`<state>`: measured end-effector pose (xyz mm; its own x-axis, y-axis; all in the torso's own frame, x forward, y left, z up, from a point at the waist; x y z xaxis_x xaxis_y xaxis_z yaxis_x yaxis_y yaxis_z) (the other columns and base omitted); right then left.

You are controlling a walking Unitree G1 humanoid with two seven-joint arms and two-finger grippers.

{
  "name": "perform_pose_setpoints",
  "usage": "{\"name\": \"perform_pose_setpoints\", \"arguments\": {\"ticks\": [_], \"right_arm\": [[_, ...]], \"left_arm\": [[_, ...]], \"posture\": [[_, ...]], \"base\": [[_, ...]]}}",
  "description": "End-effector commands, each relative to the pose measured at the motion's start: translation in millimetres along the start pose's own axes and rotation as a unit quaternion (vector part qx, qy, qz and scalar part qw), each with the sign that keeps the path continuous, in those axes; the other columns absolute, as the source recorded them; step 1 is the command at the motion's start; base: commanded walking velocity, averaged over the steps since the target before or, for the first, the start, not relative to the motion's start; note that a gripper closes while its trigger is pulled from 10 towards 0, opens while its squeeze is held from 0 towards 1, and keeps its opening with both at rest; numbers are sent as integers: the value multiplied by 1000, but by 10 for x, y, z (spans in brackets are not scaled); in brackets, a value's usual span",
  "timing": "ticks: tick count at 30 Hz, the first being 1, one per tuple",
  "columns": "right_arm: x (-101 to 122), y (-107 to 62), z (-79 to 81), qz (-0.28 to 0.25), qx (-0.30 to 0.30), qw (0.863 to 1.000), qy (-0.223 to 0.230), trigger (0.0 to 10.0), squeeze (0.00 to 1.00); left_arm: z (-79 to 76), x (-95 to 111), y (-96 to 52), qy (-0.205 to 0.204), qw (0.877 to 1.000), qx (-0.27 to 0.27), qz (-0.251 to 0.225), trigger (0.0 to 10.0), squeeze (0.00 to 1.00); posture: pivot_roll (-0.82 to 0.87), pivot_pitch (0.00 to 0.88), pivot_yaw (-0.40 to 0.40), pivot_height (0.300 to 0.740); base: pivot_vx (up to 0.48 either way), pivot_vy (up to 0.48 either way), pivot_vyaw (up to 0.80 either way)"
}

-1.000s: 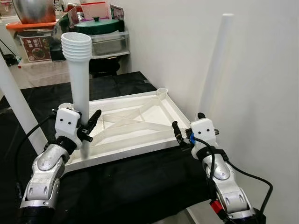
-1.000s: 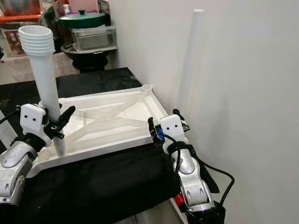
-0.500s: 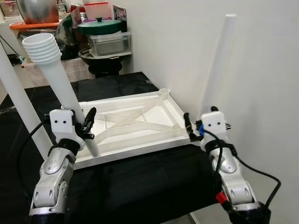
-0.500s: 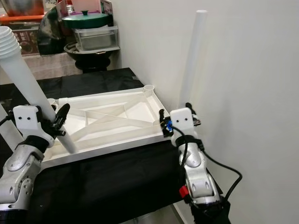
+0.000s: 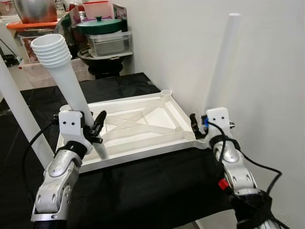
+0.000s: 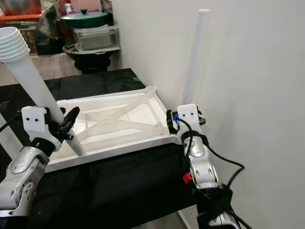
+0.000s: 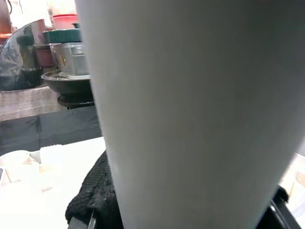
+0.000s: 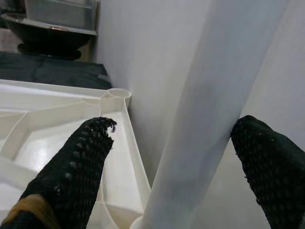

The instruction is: Building children table

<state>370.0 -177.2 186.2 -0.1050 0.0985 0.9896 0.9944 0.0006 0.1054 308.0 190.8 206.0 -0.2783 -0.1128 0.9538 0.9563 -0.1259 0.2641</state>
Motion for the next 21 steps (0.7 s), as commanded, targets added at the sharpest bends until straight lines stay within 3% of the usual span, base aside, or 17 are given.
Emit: {"name": "perform_pose_setpoints", "arguments": {"ticks": [1,3,4,5,16,21], "right_arm": [[14,55,44,-2,17,1000,7,9961,0],[14,61,44,-2,18,1000,7,9961,0],[13,82,48,-1,21,1000,6,2471,0],[9,101,51,0,23,1000,5,39,0],[-93,151,13,18,29,999,-1,0,0],[-113,176,-3,19,28,999,-2,0,0]], "left_arm": [[-53,-203,-65,3,998,-18,57,10000,0],[-56,-206,-68,5,998,-19,59,10000,0],[-68,-218,-79,4,998,-24,65,10000,0],[-76,-228,-87,4,997,-27,69,10000,0],[-234,-259,-181,-4,990,-103,94,10000,0],[-446,-253,-245,-45,977,-177,109,10000,0]], "posture": [[32,0,-33,740],[32,0,-33,740],[39,0,-39,740],[39,0,-39,740],[50,0,-36,740],[51,0,-32,740]], "base": [[0,0,0],[0,0,0],[0,0,0],[0,0,0],[0,0,0],[0,0,0]]}}
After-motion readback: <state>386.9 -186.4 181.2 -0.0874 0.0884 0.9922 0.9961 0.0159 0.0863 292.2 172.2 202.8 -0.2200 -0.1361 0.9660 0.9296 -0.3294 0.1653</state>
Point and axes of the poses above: a point about 5 cm out from each wrist's last joint towards the gripper, its own y axis pointing out of the wrist towards the gripper, its own x axis along the axis of the wrist's last joint, z = x × y, the point moved 1 cm from there along y, pointing out of the wrist towards the gripper, and after that the axes turned 9 degrees about y, right-handed, at the moved point
